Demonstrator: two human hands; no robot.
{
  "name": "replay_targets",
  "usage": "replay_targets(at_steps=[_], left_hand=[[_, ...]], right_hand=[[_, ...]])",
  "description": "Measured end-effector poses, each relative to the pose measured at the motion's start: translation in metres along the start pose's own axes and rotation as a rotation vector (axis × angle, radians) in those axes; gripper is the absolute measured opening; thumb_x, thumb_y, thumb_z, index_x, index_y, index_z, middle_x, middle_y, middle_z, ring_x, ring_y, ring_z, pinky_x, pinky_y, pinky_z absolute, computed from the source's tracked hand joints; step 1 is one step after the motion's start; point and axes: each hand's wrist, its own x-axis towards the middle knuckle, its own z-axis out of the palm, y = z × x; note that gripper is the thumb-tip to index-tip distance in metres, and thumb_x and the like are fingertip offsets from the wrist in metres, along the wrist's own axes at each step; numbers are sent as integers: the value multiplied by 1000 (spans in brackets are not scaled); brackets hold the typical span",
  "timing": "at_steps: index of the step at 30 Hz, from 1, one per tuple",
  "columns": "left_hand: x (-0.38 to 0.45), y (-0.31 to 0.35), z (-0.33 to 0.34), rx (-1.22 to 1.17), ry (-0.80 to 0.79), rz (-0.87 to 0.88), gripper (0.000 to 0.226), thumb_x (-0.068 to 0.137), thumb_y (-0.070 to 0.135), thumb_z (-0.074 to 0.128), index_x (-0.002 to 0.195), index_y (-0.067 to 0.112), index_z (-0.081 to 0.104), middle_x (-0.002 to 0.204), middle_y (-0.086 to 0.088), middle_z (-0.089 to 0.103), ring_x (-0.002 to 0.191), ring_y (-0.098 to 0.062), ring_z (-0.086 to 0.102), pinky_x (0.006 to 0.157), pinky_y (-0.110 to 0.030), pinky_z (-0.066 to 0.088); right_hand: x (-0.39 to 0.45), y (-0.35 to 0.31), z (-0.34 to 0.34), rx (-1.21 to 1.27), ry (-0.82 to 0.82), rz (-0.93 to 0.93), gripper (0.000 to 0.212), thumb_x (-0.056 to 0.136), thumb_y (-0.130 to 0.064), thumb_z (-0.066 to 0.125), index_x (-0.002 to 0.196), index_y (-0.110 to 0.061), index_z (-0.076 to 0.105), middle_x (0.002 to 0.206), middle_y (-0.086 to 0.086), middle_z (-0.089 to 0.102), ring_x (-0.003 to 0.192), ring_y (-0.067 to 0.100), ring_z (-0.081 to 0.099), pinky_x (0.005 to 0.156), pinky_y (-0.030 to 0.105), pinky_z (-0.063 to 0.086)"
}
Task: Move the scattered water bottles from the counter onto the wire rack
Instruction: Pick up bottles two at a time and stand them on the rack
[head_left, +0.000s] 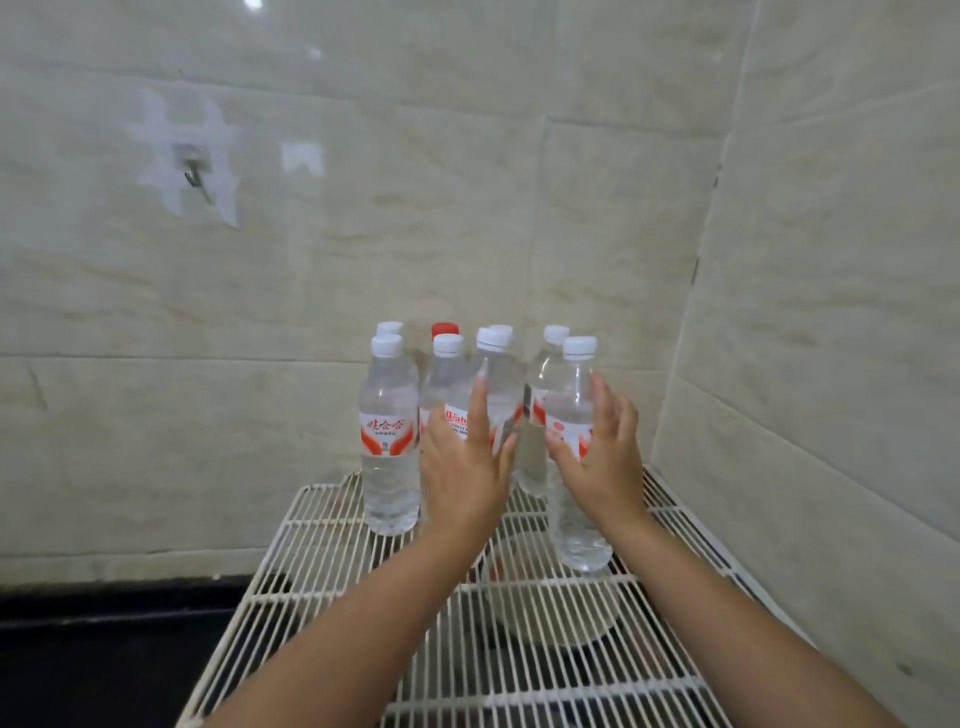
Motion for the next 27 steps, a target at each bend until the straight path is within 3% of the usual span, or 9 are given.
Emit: replay_targets(at_steps=[2,5,8,11,13,16,19,22,27], left_hand=[[1,6,12,-18,26,-17,57,82,44,40,131,18,26,105,-34,57,85,-42,62,66,-46,55],[-7,12,27,-90,40,-76,56,88,51,34,133,19,23,114,-38,52,93,-47,60,72,-50,53],[-15,10,37,-123,37,-115,55,90,59,17,135,28,11,123,-41,45,102,-52,56,74,-55,51],[-18,8,37,-124,36,-149,52,86,58,27,130,35,14,131,-41,38,113,-54,48,81,-59,47],[-22,7,32,-121,-10,-151,52,79,56,23,127,43,8,140,-34,30,123,-48,41,93,-57,41],[-26,0,18,-151,-63,-126,59,74,60,20,129,44,3,140,-22,32,121,-36,45,97,-53,43],[-19,-6,5,-160,-76,-83,70,81,56,40,139,33,8,135,-18,40,118,-30,46,96,-46,45],[-5,-3,-6,-213,-140,-90,78,86,35,60,146,22,12,141,-12,35,129,-26,37,106,-41,36],[25,3,-25,-288,-236,-61,73,87,26,59,146,20,18,145,-8,38,132,-25,39,106,-43,37]], right_hand=[[2,9,0,27,-16,-10,78,81,-20,68,144,-8,23,140,24,31,118,33,49,89,38,49],[-1,18,2,49,-47,-29,78,82,-29,66,144,-12,21,141,25,29,116,31,49,86,42,52],[-4,22,2,78,-21,-9,79,78,-49,43,143,-9,22,136,30,33,104,20,45,76,31,44],[-6,26,-5,55,-21,41,86,75,-52,29,140,4,25,134,32,34,110,30,47,81,28,35],[-11,27,-10,45,-62,40,88,73,-54,26,141,2,22,136,30,32,113,26,43,85,26,33],[-15,21,-20,84,-109,40,79,82,-50,34,144,-6,17,141,23,28,112,18,44,88,23,33],[-12,20,-33,59,-167,66,64,92,-24,52,145,-12,18,144,17,29,123,24,45,91,21,30],[-3,16,-42,84,-153,97,69,86,-15,62,143,-11,24,141,16,34,125,23,41,99,30,38],[23,-3,-61,203,-240,134,63,87,-12,58,141,-15,26,145,11,33,126,23,40,105,45,40]])
